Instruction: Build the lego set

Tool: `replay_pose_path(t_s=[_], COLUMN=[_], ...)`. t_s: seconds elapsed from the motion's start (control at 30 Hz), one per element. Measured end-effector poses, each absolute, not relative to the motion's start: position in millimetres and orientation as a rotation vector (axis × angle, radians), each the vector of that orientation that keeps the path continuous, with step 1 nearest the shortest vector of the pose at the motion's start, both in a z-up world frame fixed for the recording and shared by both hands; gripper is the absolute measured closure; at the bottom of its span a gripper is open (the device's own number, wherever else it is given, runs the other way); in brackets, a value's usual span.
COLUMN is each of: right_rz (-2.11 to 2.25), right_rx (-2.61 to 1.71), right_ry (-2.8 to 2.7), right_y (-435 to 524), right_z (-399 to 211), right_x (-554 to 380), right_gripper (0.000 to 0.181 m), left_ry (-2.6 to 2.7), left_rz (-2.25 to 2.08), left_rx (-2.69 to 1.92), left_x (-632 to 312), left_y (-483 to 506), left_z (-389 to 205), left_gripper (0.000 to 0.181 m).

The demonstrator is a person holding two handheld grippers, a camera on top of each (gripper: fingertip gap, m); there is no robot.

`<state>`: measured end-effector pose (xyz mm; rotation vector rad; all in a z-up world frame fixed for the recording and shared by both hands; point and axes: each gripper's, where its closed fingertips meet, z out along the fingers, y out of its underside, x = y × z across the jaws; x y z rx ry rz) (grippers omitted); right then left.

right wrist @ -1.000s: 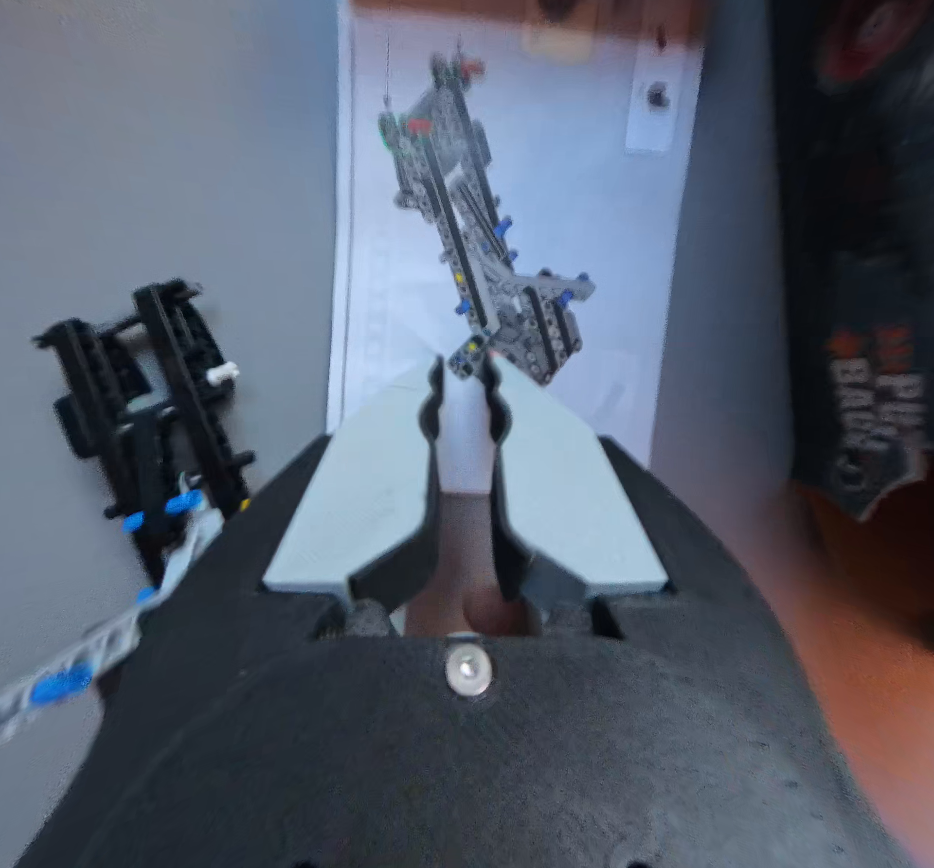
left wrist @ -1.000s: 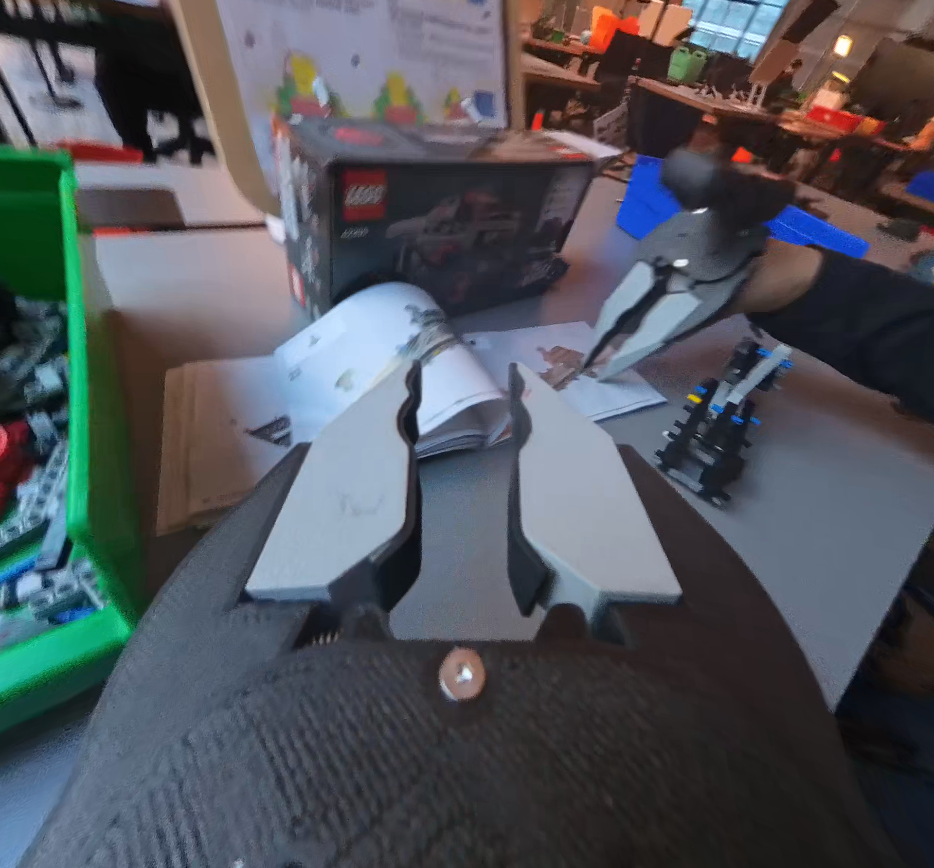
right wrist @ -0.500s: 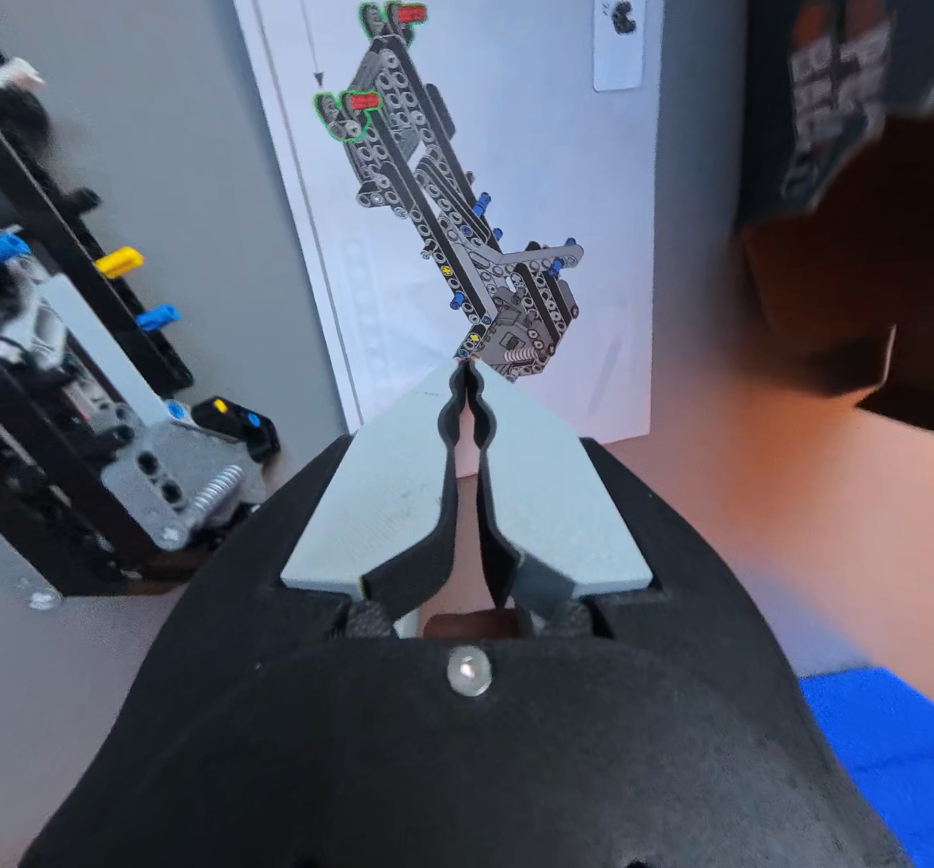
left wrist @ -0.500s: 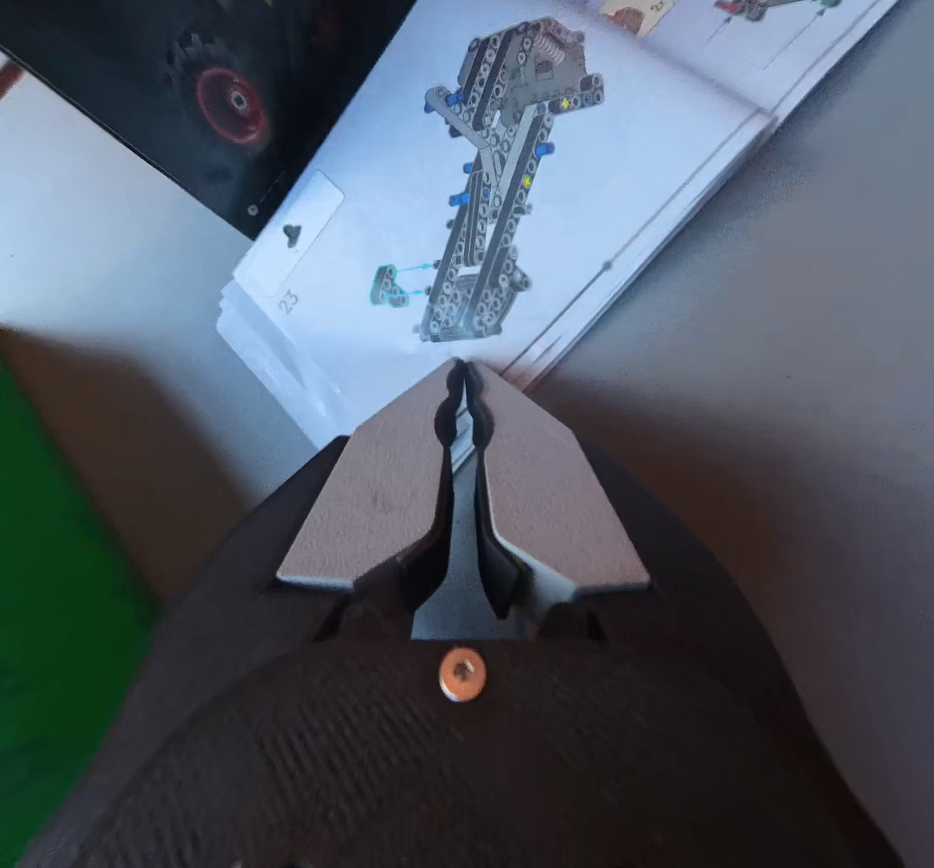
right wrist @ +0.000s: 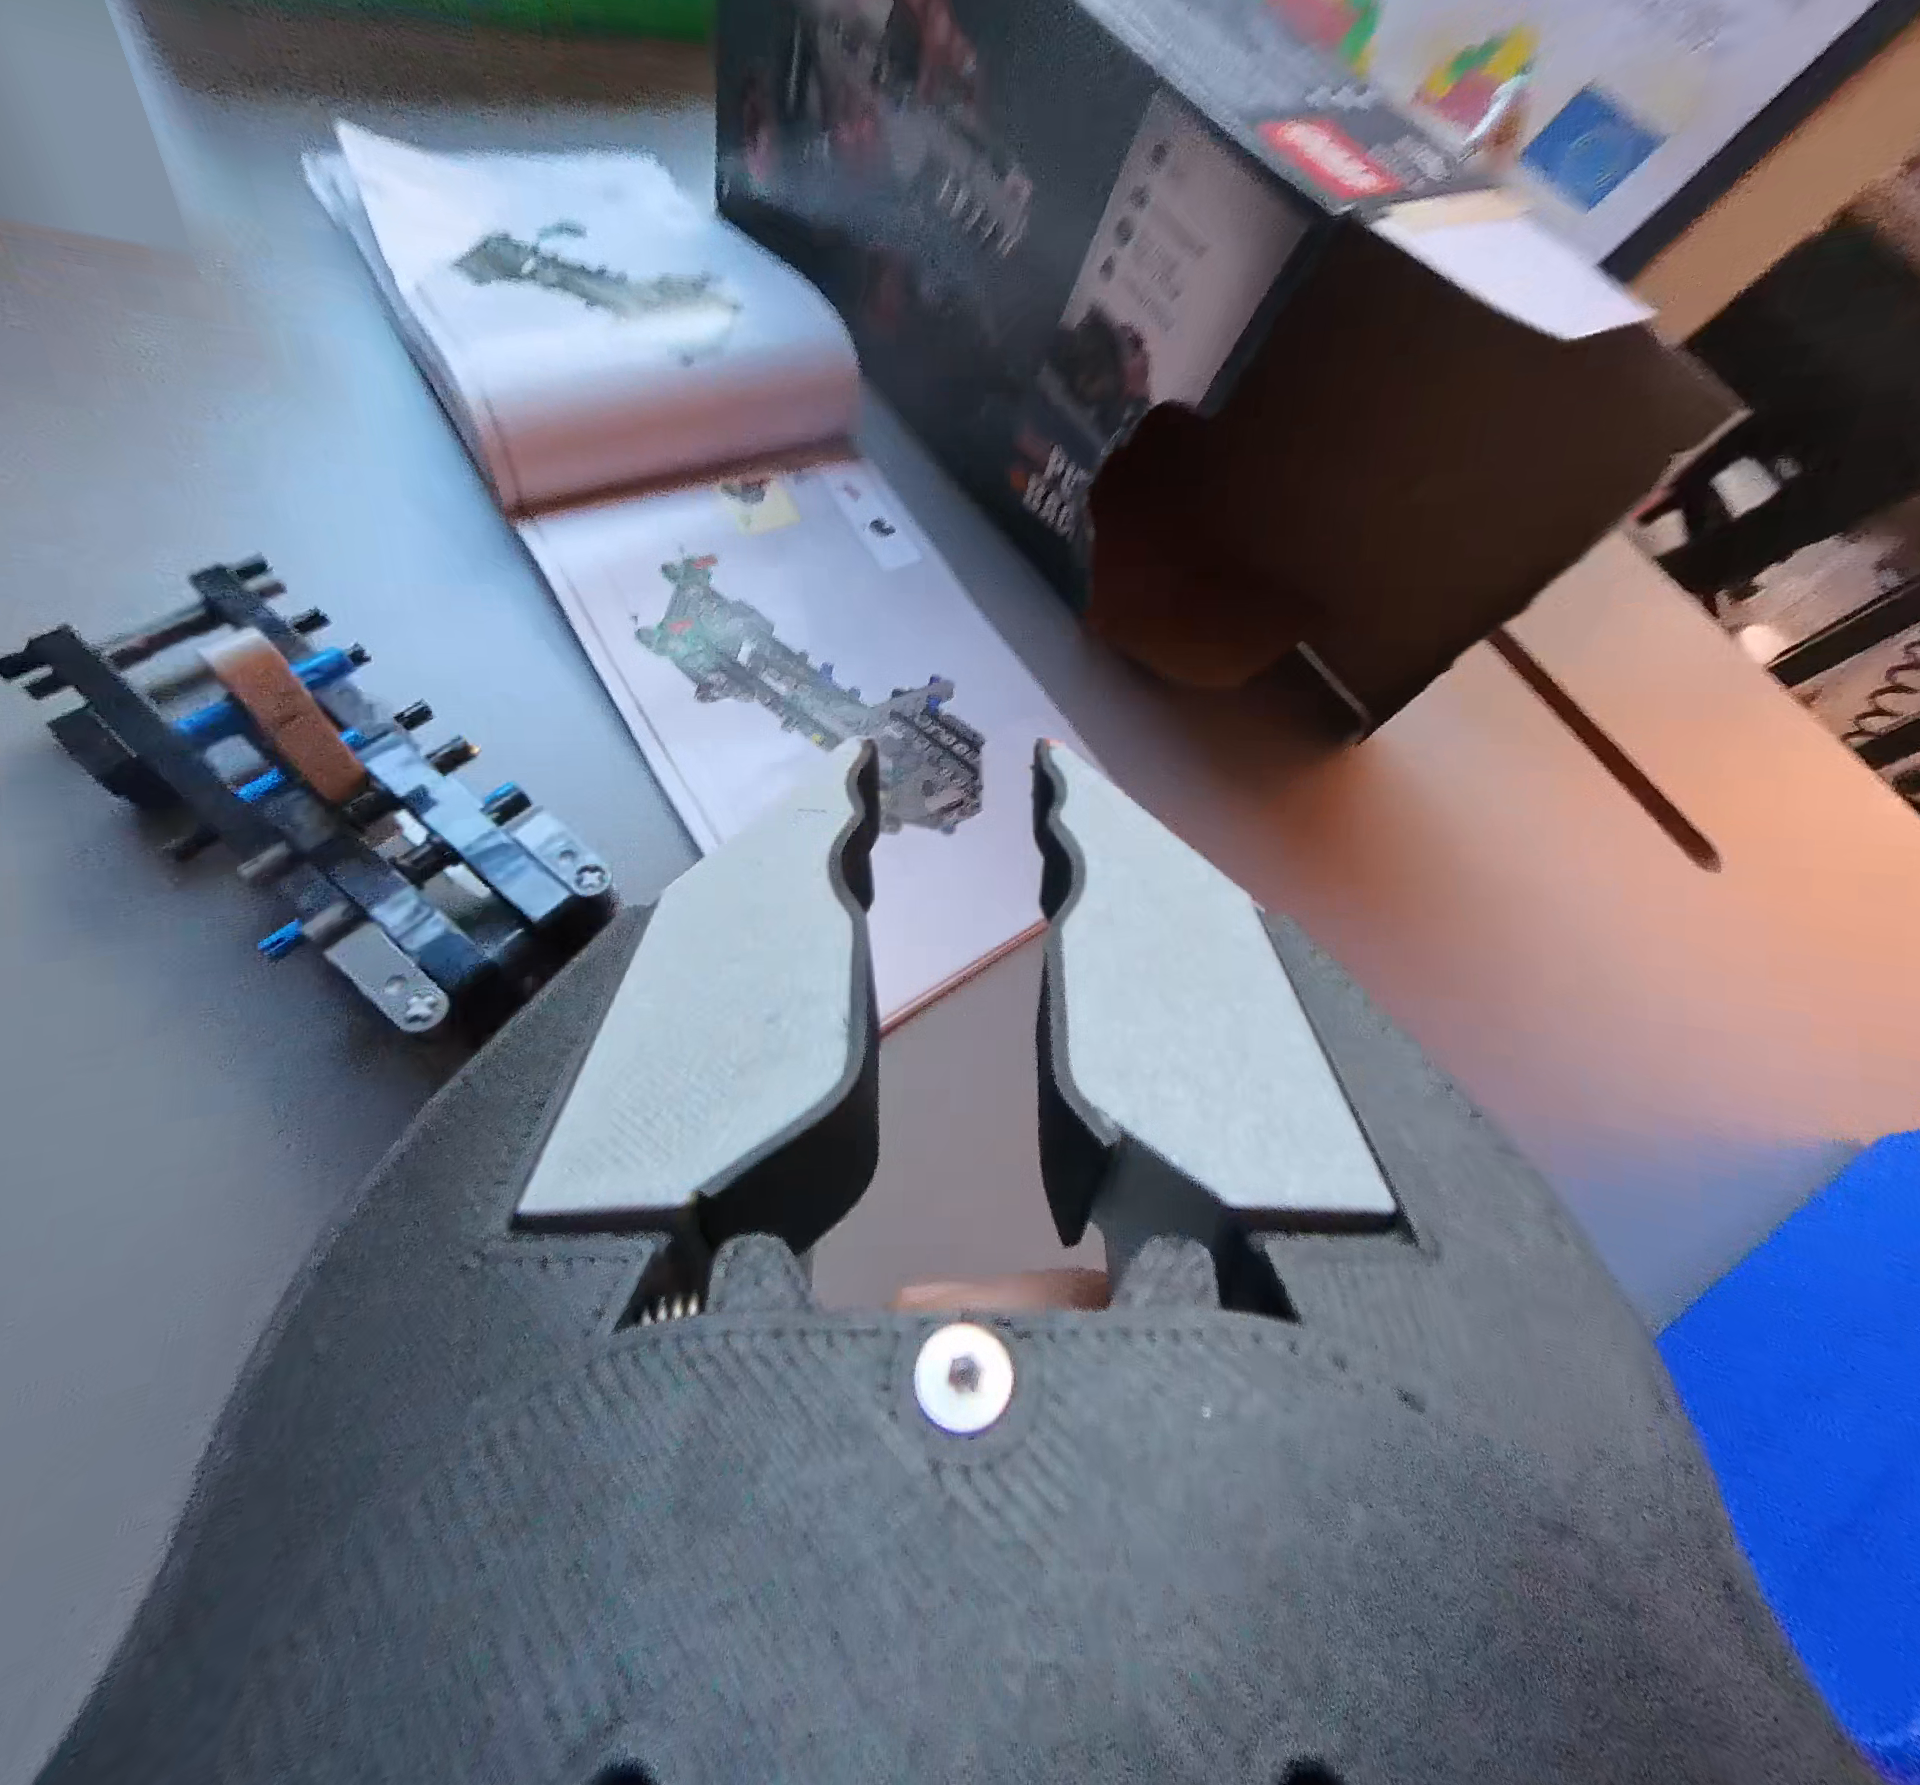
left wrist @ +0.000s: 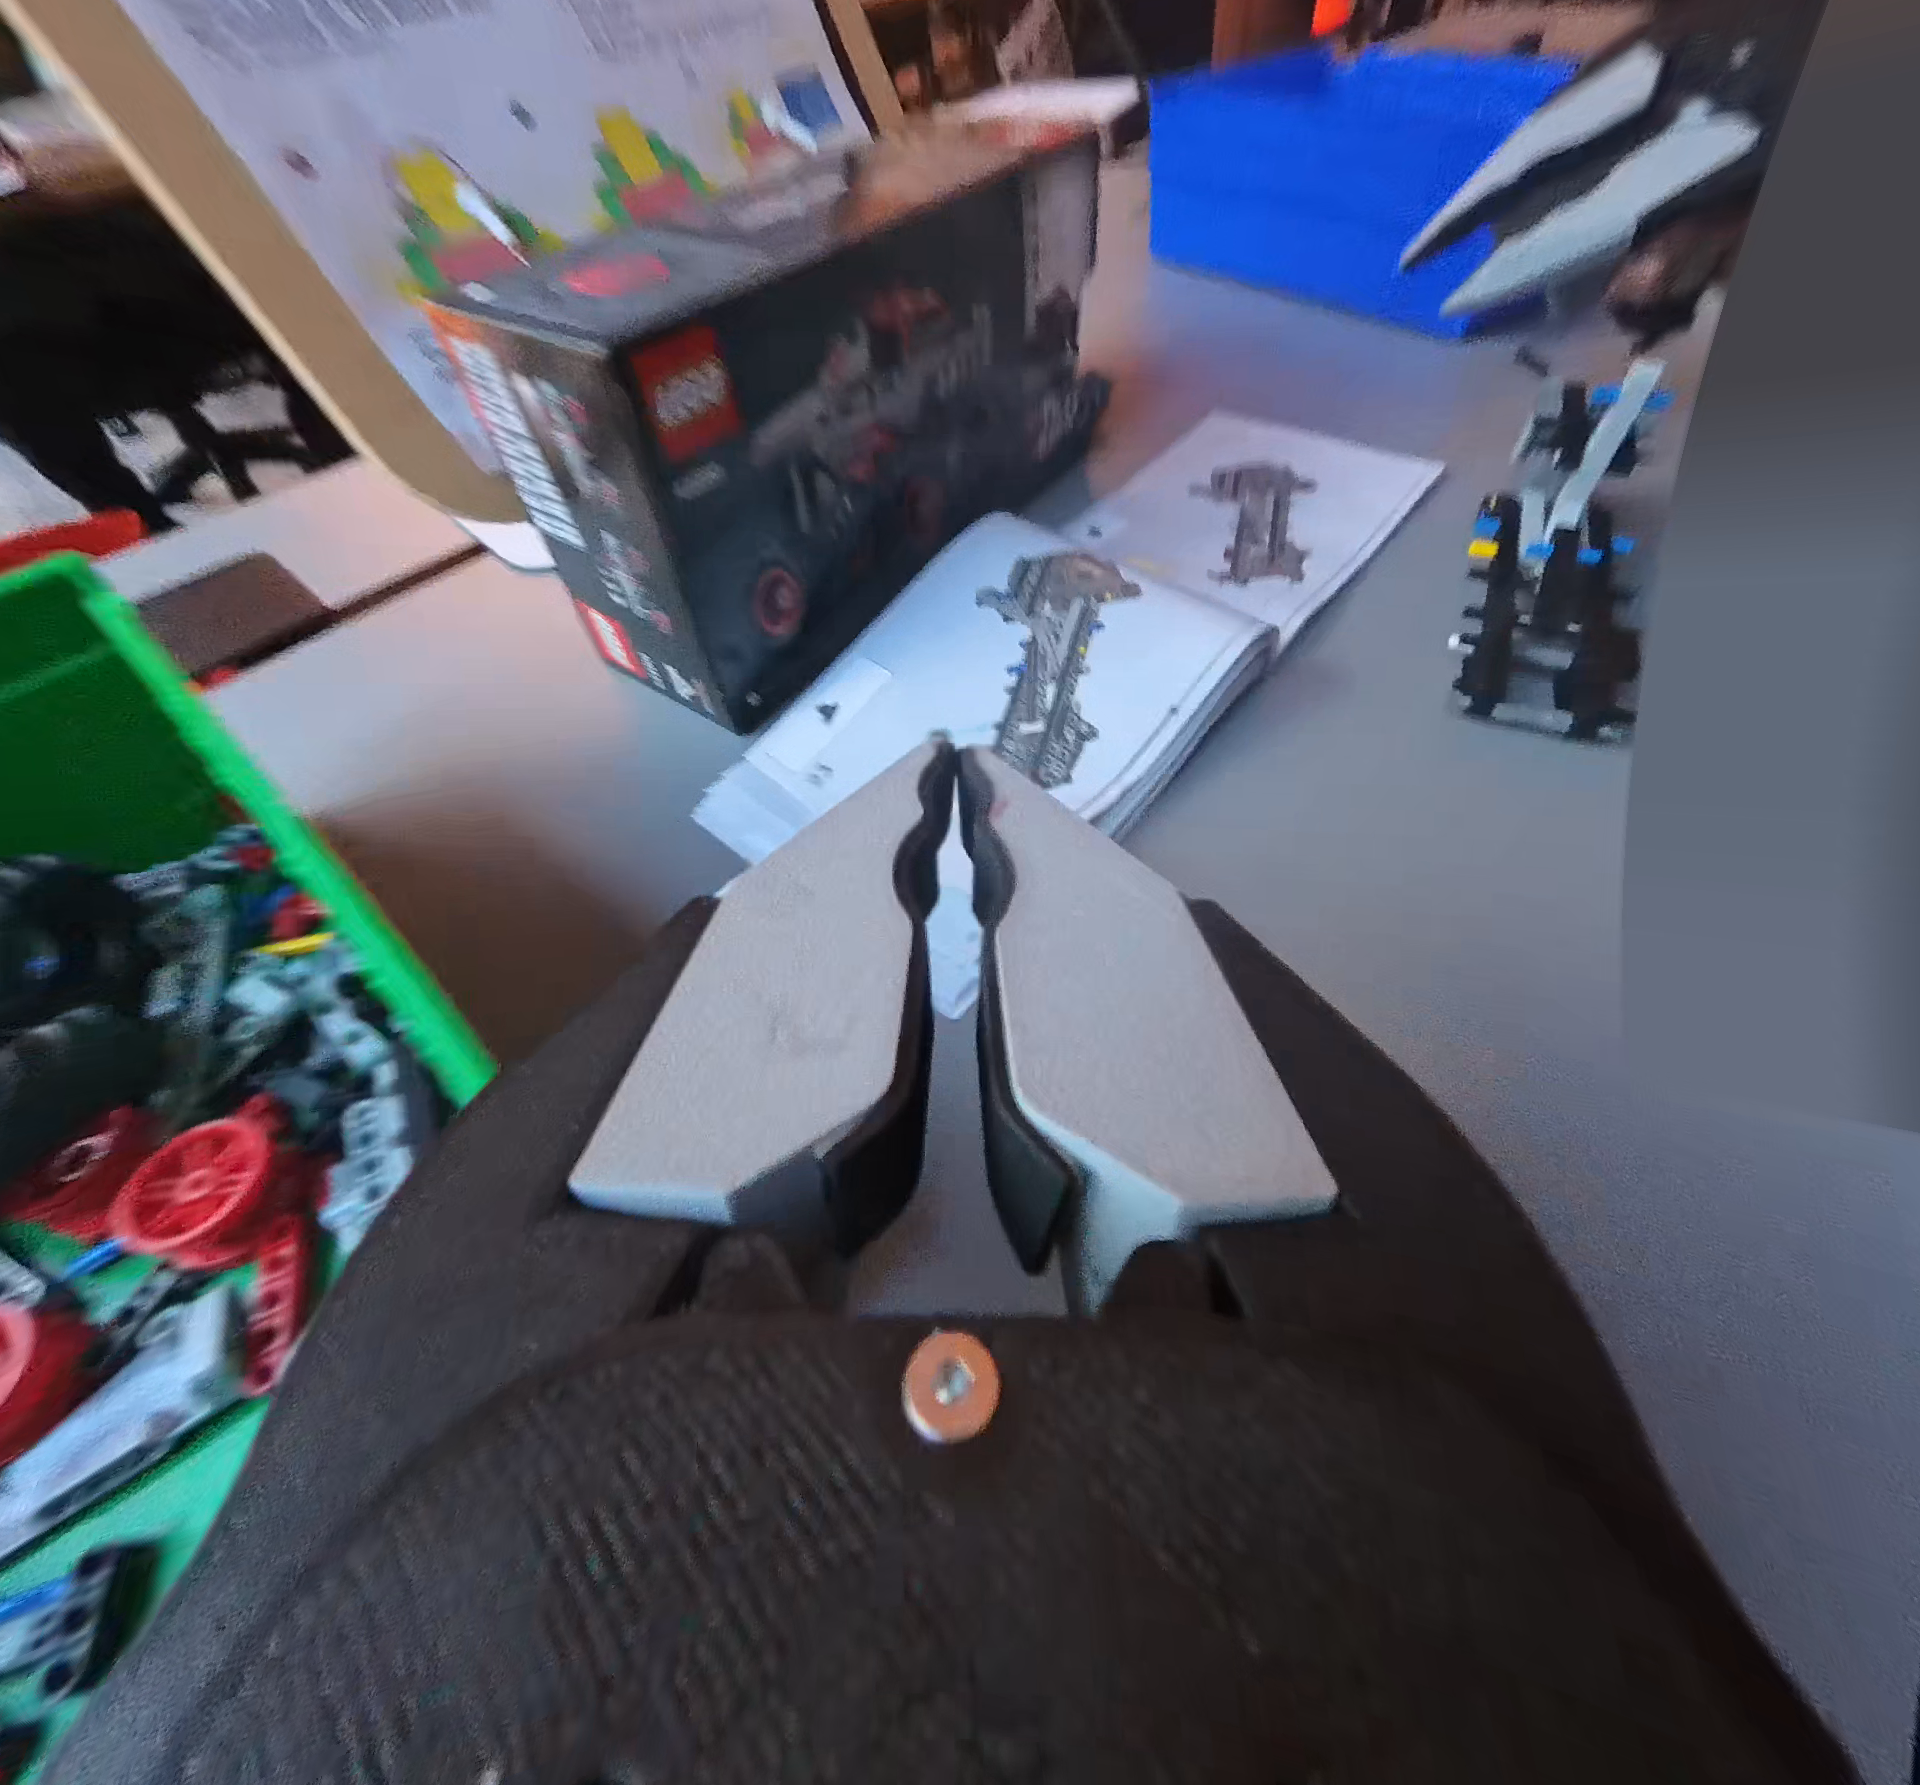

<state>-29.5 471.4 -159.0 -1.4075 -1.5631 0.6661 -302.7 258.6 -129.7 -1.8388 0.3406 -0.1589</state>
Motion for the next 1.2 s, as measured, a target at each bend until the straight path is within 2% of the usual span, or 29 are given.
replay_pose_path(t_s=[0.13,0.33,0.4,0.57,0.67,0.8,1.0,1.03,1.2], right_rz=[0.75,0.757,0.779,0.776,0.797,0.816,0.809,0.797,0.699], right_rx=[-1.376,-1.323,-1.316,-1.307,-1.32,-1.342,-1.292,-1.287,-1.306], right_ry=[-1.437,-1.313,-1.266,-1.23,-1.214,-1.207,-1.178,-1.177,-1.215], right_y=[481.5,487.0,486.2,489.3,490.7,490.0,494.1,496.9,516.1], right_z=[-145.7,-129.1,-122.1,-128.3,-135.4,-137.1,-129.4,-130.6,-142.4], right_x=[-30.3,-41.7,-41.4,-33.6,-34.5,-39.9,-39.9,-40.3,-41.1], right_gripper=[0.15,0.141,0.139,0.14,0.14,0.14,0.141,0.142,0.138], left_ry=[0.181,0.031,-0.12,-0.373,-0.426,-0.442,-0.242,-0.177,0.071], left_rz=[-0.163,-0.092,0.02,0.192,0.19,0.215,0.379,0.342,0.065], left_rx=[-1.677,-1.586,-1.506,-1.442,-1.488,-1.522,-1.83,-1.857,-2.173], left_x=[-350.8,-382.3,-418.4,-482.3,-492.9,-502.5,-525.7,-525.8,-525.0], left_y=[238.2,220.5,206.4,174.0,171.2,162.4,167.4,175.8,226.1], left_z=[-104.6,-81.2,-70.2,-77.0,-93.9,-100.0,-101.1,-98.1,-113.2], left_gripper=[0.181,0.17,0.163,0.126,0.118,0.121,0.13,0.135,0.132])
